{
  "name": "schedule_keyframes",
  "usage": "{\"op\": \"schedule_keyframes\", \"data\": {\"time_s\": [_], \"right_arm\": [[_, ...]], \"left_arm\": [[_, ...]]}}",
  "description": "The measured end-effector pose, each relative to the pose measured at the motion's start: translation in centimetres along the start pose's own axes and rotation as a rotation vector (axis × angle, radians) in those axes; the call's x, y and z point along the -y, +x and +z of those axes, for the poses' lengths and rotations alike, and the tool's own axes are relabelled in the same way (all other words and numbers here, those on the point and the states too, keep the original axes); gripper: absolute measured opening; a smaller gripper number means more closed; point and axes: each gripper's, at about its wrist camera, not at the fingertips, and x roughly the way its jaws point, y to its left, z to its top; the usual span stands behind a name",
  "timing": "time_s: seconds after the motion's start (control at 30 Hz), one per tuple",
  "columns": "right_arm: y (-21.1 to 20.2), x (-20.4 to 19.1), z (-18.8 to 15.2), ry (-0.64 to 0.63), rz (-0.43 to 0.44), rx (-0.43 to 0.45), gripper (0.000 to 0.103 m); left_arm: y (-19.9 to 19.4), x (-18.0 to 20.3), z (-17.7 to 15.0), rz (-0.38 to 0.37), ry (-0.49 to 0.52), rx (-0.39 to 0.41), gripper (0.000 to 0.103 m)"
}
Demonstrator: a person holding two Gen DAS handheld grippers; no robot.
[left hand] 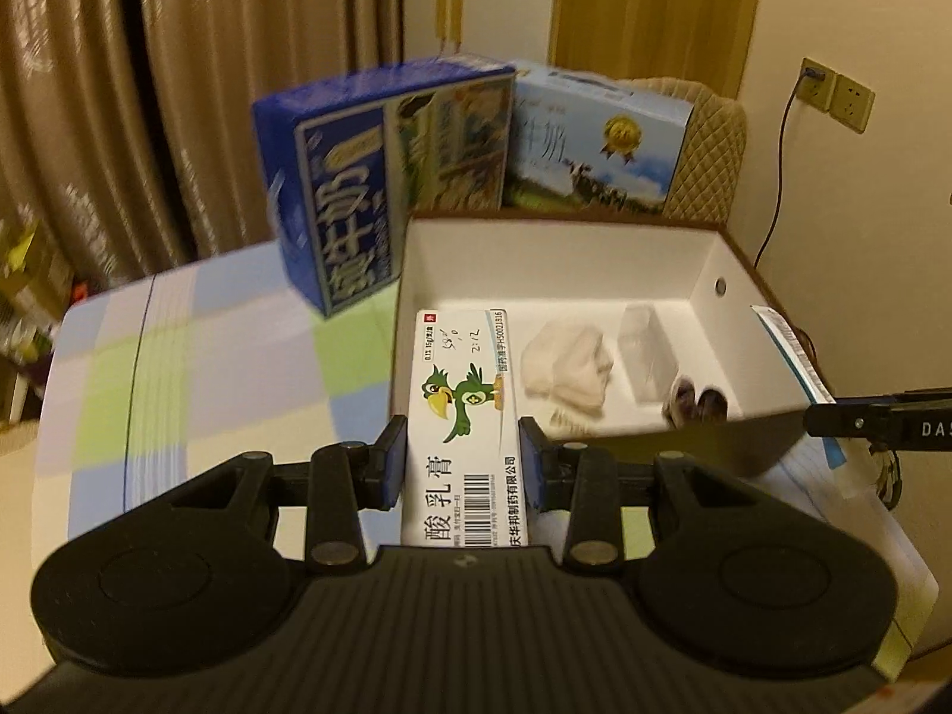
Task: Organize objects
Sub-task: 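Lower both items into the brown box and open both grippers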
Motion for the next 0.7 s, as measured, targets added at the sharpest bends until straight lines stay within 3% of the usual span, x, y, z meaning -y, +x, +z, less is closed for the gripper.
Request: {"op": "schedule_keyframes", "data": {"time_s": [0.33,0.7], "right_arm": [[4.7,1.8,5.0,0.052,-0.098,0.003,0.035],[11.9,2.7,7.0,-0.012,-0.245,-0.071,0.035]], "left_arm": [[6.0,2.5,5.4,0.000,0.061,0.001,0.033],[12.6,3.4,6.9,0.001,0.075,-0.078,0.033]]}}
